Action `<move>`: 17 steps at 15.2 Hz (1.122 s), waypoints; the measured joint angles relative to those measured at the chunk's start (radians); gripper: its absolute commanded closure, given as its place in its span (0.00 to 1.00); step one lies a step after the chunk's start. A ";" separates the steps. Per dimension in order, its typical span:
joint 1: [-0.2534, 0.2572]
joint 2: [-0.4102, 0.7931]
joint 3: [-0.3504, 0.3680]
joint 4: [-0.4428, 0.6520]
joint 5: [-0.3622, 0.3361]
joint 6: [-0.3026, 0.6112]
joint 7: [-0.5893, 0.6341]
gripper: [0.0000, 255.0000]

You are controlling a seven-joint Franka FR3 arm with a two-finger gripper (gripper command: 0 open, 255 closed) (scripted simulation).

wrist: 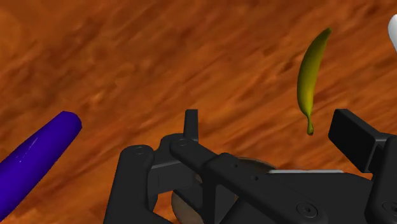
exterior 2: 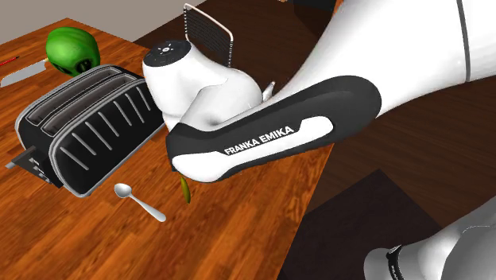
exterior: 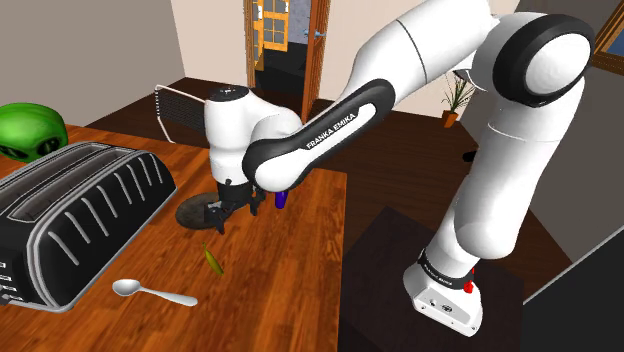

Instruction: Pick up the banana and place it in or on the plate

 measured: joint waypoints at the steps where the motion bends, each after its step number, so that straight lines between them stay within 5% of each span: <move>1: 0.013 0.040 0.001 0.031 -0.024 -0.002 0.024 0.00; 7: 0.110 0.277 -0.024 0.210 -0.150 -0.001 0.140 0.00; 17: 0.151 0.382 -0.058 0.233 -0.209 0.066 0.187 0.00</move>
